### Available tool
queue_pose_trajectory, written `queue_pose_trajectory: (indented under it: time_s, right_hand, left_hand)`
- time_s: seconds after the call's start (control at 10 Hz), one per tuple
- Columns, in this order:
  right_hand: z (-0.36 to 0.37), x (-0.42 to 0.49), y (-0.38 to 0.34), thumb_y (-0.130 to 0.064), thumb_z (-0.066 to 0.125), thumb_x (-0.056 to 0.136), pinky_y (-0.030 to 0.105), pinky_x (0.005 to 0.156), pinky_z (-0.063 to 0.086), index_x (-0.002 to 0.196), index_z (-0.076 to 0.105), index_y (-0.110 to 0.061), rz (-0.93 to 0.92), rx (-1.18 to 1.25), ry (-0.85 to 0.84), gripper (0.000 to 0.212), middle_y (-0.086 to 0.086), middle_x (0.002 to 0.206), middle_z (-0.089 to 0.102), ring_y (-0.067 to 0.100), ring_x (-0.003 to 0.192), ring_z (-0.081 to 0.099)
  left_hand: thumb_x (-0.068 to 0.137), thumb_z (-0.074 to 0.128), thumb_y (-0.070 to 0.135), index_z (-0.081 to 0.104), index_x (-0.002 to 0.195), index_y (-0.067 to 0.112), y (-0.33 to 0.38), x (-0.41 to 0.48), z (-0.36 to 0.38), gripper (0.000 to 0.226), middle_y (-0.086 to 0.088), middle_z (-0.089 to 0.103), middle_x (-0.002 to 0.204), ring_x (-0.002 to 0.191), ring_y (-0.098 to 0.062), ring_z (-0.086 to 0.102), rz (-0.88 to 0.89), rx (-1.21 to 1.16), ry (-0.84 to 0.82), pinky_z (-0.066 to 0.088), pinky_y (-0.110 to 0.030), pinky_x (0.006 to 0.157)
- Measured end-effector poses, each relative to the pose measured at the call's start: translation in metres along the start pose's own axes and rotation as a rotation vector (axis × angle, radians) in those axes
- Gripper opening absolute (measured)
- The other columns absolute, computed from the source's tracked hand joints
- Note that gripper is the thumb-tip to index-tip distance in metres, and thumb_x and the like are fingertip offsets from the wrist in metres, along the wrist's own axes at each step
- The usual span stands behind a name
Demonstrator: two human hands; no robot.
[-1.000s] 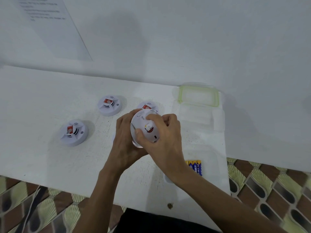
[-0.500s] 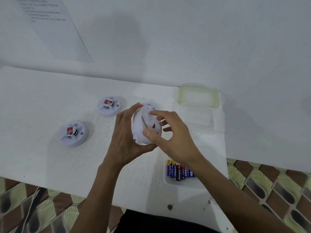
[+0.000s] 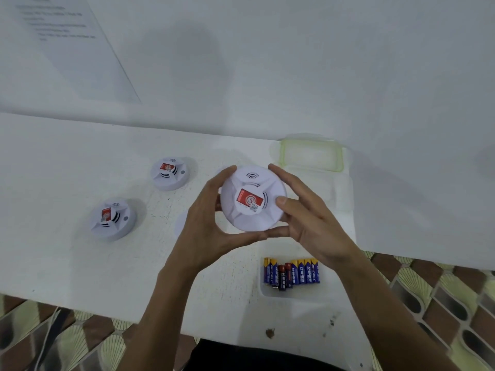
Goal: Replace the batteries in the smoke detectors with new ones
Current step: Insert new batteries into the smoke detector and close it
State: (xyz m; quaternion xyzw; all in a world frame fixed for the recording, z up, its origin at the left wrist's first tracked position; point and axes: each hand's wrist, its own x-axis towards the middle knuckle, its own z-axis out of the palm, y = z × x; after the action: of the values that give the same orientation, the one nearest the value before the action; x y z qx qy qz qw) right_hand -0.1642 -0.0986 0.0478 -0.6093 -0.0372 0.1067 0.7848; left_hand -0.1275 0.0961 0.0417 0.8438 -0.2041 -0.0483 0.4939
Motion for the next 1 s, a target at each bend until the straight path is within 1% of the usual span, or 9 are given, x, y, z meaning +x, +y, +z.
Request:
queue_pose_trajectory:
  time_s: [0.1,0.2,0.4,0.5,0.6,0.7,0.8,0.9,1.0]
  right_hand:
    - [-0.003,-0.002,-0.004,-0.017,0.042,0.103,0.045,0.077,0.06,0.145,0.035,-0.04,-0.011,-0.226,-0.008,0.049,0.008,0.108,0.071,0.03,0.09,0.072]
    - [-0.004,-0.001,-0.003,-0.02,0.043,0.103,0.041,0.071,0.06,0.145,0.036,-0.042,-0.003,-0.305,-0.005,0.048,0.006,0.09,0.072,0.031,0.075,0.071]
    - [-0.004,-0.004,0.005,-0.012,0.044,0.102,0.039,0.069,0.058,0.142,0.043,-0.037,-0.047,-0.287,0.065,0.047,0.012,0.081,0.071,0.032,0.07,0.068]
    - [-0.003,-0.006,0.007,-0.009,0.045,0.102,0.04,0.067,0.058,0.142,0.044,-0.035,-0.053,-0.279,0.084,0.048,0.013,0.079,0.071,0.033,0.068,0.067]
    - [-0.003,-0.007,0.009,-0.008,0.044,0.102,0.042,0.067,0.059,0.142,0.044,-0.034,-0.051,-0.28,0.098,0.048,0.014,0.079,0.071,0.034,0.068,0.067]
    - [-0.002,-0.009,0.01,-0.007,0.044,0.102,0.04,0.066,0.057,0.143,0.044,-0.032,-0.042,-0.269,0.114,0.048,0.017,0.077,0.069,0.033,0.067,0.067]
    - [-0.001,-0.01,0.011,-0.006,0.044,0.102,0.039,0.066,0.057,0.143,0.044,-0.029,-0.037,-0.275,0.119,0.048,0.011,0.076,0.07,0.031,0.067,0.066]
    - [0.0,-0.009,0.011,-0.006,0.044,0.102,0.039,0.065,0.058,0.144,0.043,-0.028,-0.032,-0.278,0.119,0.048,0.006,0.077,0.071,0.031,0.066,0.066]
    - [0.0,-0.01,0.01,-0.006,0.044,0.102,0.039,0.065,0.057,0.143,0.043,-0.029,-0.031,-0.273,0.118,0.048,0.006,0.074,0.07,0.032,0.066,0.066]
  left_hand:
    - [0.052,0.089,0.046,0.027,0.131,0.056,0.001,-0.002,-0.002,0.101,0.012,0.048,0.135,0.12,-0.001,0.047,0.005,-0.002,0.052,0.04,-0.013,0.094]
    - [0.052,0.089,0.046,0.026,0.131,0.056,0.001,-0.003,-0.002,0.101,0.015,0.044,0.137,0.12,0.004,0.044,0.016,0.043,0.048,0.038,-0.011,0.095]
    - [0.053,0.085,0.051,0.025,0.127,0.062,-0.003,-0.003,-0.003,0.096,0.039,0.036,0.125,0.116,0.015,0.039,0.008,0.062,0.015,0.036,-0.004,0.093]
    - [0.053,0.062,0.084,0.027,0.124,0.067,-0.006,0.001,0.0,0.081,0.051,0.036,0.121,0.115,0.023,0.037,-0.047,0.016,-0.025,0.029,-0.002,0.097]
    - [0.058,0.062,0.082,0.034,0.133,0.049,-0.01,0.0,0.003,0.087,0.039,0.04,0.129,0.117,0.021,0.036,0.01,0.047,-0.016,0.031,-0.005,0.097]
    - [0.05,0.074,0.075,0.029,0.129,0.063,-0.011,-0.003,0.002,0.092,0.042,0.041,0.127,0.118,0.017,0.04,-0.039,0.019,-0.029,0.032,-0.011,0.1]
    - [0.044,0.04,0.101,0.014,0.108,0.085,-0.019,0.003,0.006,0.072,0.064,0.027,0.113,0.11,0.032,0.032,-0.083,0.034,-0.051,0.022,0.001,0.095]
    - [0.048,0.036,0.1,0.021,0.115,0.076,-0.02,0.003,0.009,0.073,0.043,0.041,0.118,0.111,0.033,0.029,-0.045,0.042,-0.02,0.019,0.001,0.095]
    - [0.061,0.044,0.091,0.03,0.132,0.047,-0.021,-0.001,0.009,0.084,0.028,0.033,0.128,0.115,0.025,0.036,0.048,0.105,0.011,0.024,0.006,0.093]
